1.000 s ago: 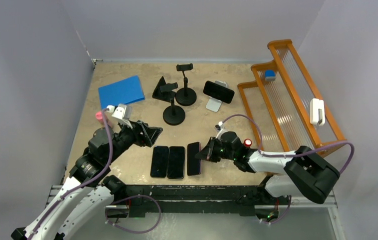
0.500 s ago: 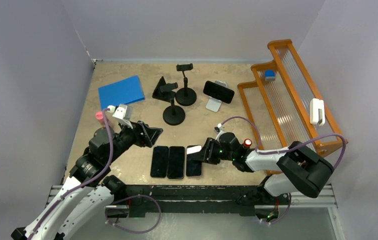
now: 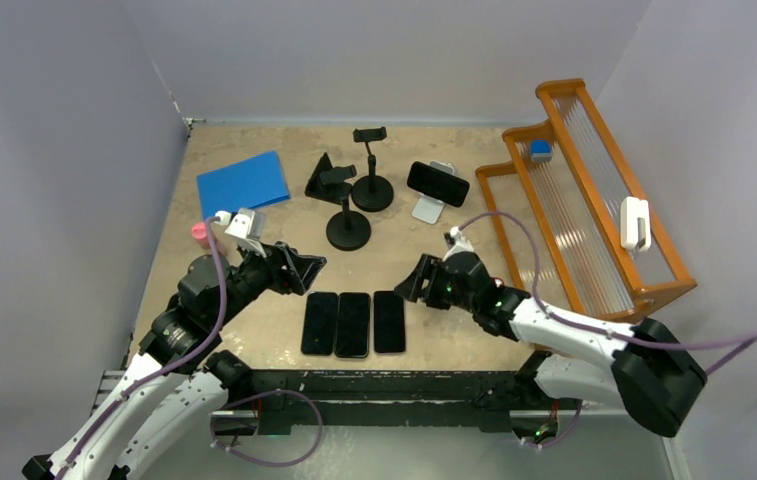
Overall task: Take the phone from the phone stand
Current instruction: Place the phone at the center of the board, then remove the phone from the phone stand.
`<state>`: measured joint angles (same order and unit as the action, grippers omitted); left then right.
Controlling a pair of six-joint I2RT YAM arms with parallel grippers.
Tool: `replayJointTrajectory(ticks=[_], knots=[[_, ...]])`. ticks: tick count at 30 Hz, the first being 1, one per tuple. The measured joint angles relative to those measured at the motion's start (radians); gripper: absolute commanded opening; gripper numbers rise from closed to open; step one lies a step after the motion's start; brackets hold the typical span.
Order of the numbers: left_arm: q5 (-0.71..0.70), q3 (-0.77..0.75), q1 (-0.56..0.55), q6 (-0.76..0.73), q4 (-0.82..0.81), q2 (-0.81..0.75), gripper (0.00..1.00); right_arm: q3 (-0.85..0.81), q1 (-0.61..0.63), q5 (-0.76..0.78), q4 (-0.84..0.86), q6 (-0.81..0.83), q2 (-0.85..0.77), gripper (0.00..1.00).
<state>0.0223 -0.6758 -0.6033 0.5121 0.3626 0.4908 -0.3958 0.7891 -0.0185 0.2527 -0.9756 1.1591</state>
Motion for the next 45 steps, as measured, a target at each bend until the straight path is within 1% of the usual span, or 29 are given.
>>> replayJointTrajectory(ticks=[2,4,5,7,9,11,14,15,17,19,22,27,30,34,38,45], knots=[[0.0,0.0,0.0,0.0,0.0,0.0,0.71,-0.066,0.0,0.061,-0.066,0.045,-0.045,0.75],[0.003,0.0,0.0,-0.001,0.0,-0.003,0.71,-0.156,0.0,0.137,-0.121,0.11,-0.08,0.85],[0.005,0.0,0.0,-0.001,0.0,-0.005,0.71,-0.203,0.0,0.177,-0.14,0.153,-0.089,0.87],[0.012,0.002,0.0,-0.008,-0.002,-0.017,0.71,-0.303,0.0,0.283,-0.165,0.247,-0.089,0.89],[0.021,0.008,0.0,-0.014,-0.008,-0.033,0.71,-0.371,0.0,0.373,-0.172,0.327,-0.068,0.89],[0.032,0.021,0.0,-0.027,-0.022,-0.053,0.71,-0.433,0.0,0.483,-0.152,0.452,-0.016,0.89],[0.052,0.038,0.001,-0.046,-0.043,-0.074,0.71,-0.473,-0.005,0.603,-0.083,0.647,0.096,0.92],[0.057,0.043,0.001,-0.053,-0.051,-0.08,0.71,-0.491,-0.008,0.624,-0.086,0.686,0.134,0.92],[0.067,0.052,0.003,-0.06,-0.065,-0.091,0.72,-0.581,-0.019,0.673,-0.122,0.758,0.255,0.93],[0.079,0.054,0.009,-0.061,-0.07,-0.095,0.72,-0.65,-0.034,0.697,-0.115,0.809,0.35,0.98],[0.095,0.054,0.018,-0.06,-0.071,-0.091,0.72,-0.652,-0.089,0.663,-0.102,0.833,0.372,0.99],[0.132,0.054,0.026,-0.06,-0.07,-0.069,0.72,-0.609,-0.29,0.498,0.002,0.822,0.292,0.99],[0.167,0.054,0.046,-0.06,-0.073,-0.061,0.72,-0.605,-0.366,0.409,0.066,0.819,0.275,0.98],[0.222,0.054,0.08,-0.06,-0.096,-0.051,0.71,-0.597,-0.45,0.274,0.135,0.819,0.296,0.95],[0.29,0.055,0.121,-0.058,-0.122,-0.032,0.71,-0.595,-0.502,0.181,0.172,0.828,0.351,0.95],[0.36,0.065,0.145,-0.055,-0.138,-0.017,0.71,-0.637,-0.511,0.103,0.164,0.866,0.483,0.93]])
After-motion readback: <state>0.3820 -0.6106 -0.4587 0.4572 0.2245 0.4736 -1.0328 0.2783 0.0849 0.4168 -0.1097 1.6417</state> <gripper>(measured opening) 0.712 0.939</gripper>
